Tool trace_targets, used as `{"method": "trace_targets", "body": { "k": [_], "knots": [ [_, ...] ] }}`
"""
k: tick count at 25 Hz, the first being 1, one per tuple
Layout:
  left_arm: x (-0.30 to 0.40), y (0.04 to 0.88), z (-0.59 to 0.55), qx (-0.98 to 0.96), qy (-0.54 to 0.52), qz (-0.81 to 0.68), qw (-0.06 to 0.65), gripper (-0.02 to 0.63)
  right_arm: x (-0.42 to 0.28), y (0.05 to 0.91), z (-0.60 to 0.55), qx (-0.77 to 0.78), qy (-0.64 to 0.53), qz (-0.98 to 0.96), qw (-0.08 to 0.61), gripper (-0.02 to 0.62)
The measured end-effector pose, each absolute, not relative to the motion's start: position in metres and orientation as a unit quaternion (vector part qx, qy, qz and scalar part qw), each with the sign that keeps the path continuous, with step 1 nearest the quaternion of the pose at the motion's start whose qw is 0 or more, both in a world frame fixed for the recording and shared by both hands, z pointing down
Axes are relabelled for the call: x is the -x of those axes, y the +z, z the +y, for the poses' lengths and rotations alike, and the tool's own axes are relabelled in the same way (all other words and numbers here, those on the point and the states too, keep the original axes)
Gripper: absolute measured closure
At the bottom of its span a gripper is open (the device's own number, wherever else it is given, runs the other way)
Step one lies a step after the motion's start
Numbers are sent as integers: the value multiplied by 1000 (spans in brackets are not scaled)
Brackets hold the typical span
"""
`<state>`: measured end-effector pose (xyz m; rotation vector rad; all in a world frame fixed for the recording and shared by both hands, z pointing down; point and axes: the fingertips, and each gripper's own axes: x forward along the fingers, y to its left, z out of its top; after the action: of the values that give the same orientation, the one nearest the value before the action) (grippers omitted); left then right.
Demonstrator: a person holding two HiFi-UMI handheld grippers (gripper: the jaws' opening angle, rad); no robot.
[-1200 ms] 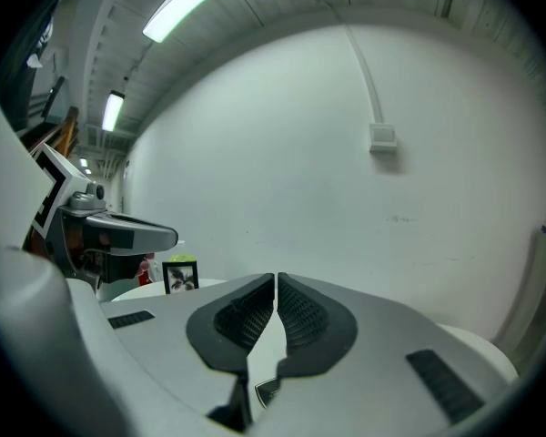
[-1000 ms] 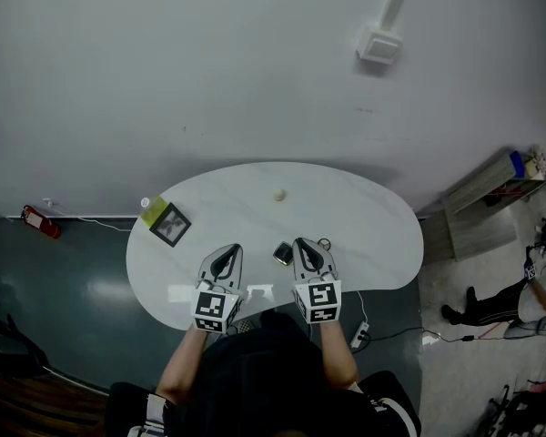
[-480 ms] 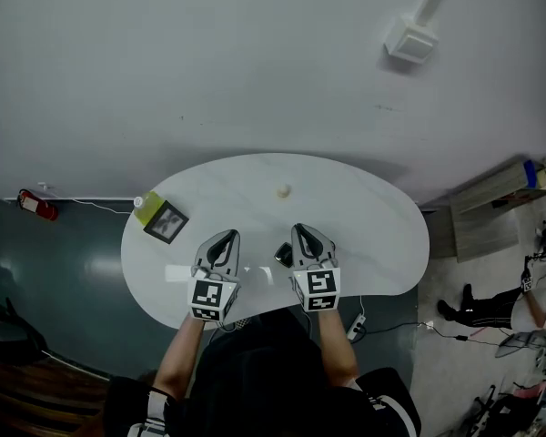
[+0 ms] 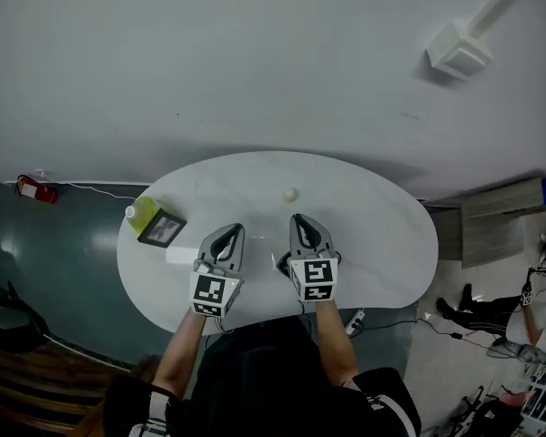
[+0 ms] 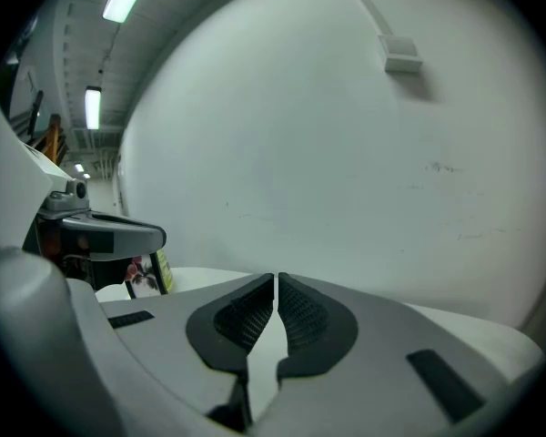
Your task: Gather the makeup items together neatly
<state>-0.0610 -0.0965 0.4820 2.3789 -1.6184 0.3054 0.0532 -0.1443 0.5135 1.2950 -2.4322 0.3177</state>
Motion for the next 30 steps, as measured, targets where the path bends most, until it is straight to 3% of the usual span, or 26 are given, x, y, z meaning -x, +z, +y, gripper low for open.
{"method": "trace_targets", "body": {
  "k": [26,27,29,30],
  "knots": [
    [72,561,-159,-793,129,-555,215,586,-46,635,-230,-461,179,-824,278,554],
    [72,563,-160,-792,131,-555,217,586,-45,639,-231,-459,182,-823,281,543],
    [73,566,-160,-791,132,-555,219,586,-42,648,-231,-453,191,-821,290,428],
    [72,567,-161,-791,133,-556,220,586,-42,653,-232,-451,195,-820,295,420]
  ]
}}
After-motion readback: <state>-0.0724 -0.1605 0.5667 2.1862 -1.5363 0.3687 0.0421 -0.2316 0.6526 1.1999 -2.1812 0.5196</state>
